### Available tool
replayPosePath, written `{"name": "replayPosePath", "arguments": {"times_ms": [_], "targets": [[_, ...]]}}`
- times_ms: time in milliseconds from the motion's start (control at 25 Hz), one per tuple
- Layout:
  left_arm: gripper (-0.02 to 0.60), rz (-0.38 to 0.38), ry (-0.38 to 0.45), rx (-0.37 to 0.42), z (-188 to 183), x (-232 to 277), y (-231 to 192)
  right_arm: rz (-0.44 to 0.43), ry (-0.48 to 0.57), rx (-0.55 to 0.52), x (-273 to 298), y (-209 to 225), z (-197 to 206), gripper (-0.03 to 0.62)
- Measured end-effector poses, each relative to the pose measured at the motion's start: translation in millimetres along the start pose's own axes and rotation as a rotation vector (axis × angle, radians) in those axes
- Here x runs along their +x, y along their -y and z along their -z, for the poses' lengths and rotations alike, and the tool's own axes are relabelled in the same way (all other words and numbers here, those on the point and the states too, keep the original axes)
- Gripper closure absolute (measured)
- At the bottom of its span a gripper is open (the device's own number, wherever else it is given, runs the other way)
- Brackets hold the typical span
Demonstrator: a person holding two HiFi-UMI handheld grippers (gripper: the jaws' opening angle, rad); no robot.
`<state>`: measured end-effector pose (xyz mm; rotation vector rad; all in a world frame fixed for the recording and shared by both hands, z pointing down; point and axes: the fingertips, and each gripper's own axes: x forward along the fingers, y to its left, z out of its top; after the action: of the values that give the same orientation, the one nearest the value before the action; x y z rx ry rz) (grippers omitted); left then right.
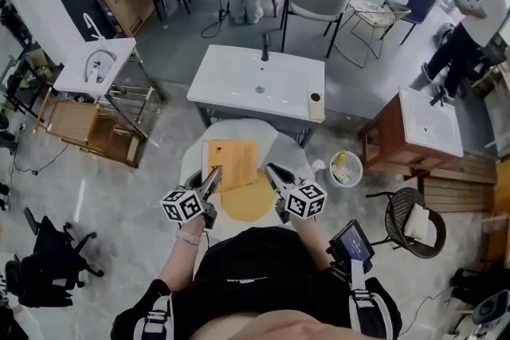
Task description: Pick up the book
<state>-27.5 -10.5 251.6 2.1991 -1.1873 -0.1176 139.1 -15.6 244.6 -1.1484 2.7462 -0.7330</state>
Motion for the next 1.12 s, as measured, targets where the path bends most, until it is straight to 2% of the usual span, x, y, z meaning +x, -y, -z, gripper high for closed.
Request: {"name": "replayPosePath", "arguments": {"times_ms": [360,1120], "targets": [[0.426,0.027,0.024,0.024,-18,7,4,-0.004,0.017,-0.007,3,-1,-8,0.546],[0.428,0.004,-0.002,0.004,-6,17,-2,-0.005,0.024,0.028,0,13,-4,0.546]]}}
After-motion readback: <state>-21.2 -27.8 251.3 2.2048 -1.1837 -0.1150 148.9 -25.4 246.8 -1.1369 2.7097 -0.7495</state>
